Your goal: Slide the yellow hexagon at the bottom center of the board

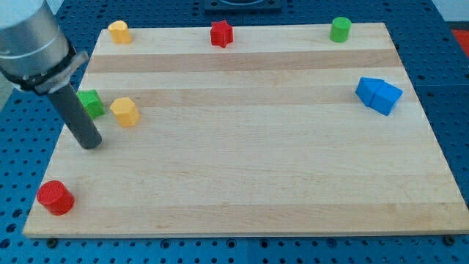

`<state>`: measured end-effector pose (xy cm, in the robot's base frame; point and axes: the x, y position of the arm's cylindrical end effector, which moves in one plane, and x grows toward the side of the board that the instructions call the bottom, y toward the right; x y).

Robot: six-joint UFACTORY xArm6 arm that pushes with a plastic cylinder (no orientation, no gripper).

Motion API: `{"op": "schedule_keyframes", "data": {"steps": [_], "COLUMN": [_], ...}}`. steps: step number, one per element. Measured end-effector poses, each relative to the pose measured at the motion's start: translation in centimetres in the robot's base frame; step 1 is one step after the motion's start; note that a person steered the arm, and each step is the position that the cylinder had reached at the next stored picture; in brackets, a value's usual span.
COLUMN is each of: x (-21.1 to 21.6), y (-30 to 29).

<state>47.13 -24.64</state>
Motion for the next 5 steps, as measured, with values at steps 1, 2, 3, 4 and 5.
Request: {"op": "schedule_keyframes", "data": {"steps": [1,2,3,4,5], "x": [-2.3,-5.0,-5.9,-5.8,-4.4], "y": [0.0,0.4,3.8,7.8,10.4]}}
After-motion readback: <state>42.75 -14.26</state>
